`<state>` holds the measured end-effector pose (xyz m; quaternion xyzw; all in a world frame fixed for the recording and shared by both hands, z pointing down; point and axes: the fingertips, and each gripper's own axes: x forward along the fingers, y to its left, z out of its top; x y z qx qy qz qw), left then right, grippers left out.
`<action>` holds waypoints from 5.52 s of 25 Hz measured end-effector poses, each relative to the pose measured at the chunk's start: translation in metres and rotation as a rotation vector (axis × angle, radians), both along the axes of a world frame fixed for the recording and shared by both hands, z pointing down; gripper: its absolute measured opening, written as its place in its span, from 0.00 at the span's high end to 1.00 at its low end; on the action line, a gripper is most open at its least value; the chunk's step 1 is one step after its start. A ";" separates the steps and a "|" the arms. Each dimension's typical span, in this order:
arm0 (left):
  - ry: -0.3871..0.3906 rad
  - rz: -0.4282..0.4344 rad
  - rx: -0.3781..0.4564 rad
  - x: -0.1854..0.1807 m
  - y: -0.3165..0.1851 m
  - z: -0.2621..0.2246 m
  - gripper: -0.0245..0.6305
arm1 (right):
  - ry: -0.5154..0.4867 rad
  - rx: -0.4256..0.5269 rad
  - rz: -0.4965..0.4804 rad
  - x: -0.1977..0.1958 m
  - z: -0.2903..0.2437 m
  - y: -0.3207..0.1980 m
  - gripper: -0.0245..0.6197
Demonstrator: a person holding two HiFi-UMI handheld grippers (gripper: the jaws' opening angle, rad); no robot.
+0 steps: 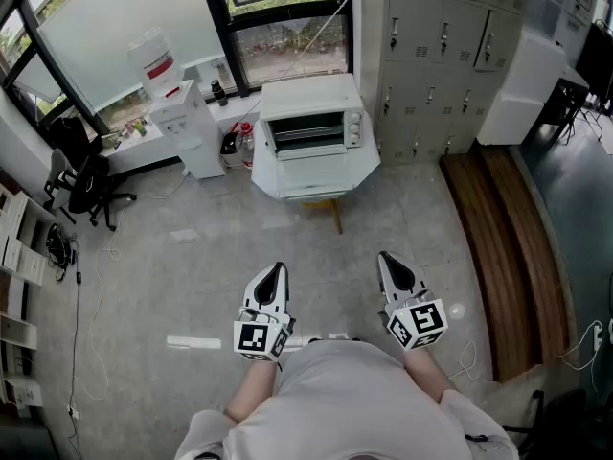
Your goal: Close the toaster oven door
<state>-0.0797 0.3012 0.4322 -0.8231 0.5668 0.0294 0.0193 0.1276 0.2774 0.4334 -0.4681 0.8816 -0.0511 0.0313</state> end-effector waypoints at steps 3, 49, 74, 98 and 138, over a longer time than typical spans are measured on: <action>-0.017 -0.006 0.000 0.002 0.000 0.001 0.93 | 0.001 0.000 -0.007 -0.001 0.000 -0.002 0.95; -0.001 0.015 -0.060 -0.029 -0.261 0.034 0.93 | 0.053 -0.029 0.018 -0.028 0.018 -0.236 0.95; -0.013 0.047 -0.098 -0.061 -0.437 0.032 0.93 | 0.040 -0.034 0.000 -0.084 0.010 -0.428 0.95; 0.399 0.069 -0.186 -0.072 -0.439 0.056 0.93 | 0.050 -0.065 -0.067 -0.081 0.018 -0.440 0.95; 0.685 -0.030 -0.690 -0.115 -0.395 0.282 0.93 | 0.101 -0.114 -0.053 -0.087 0.033 -0.433 0.95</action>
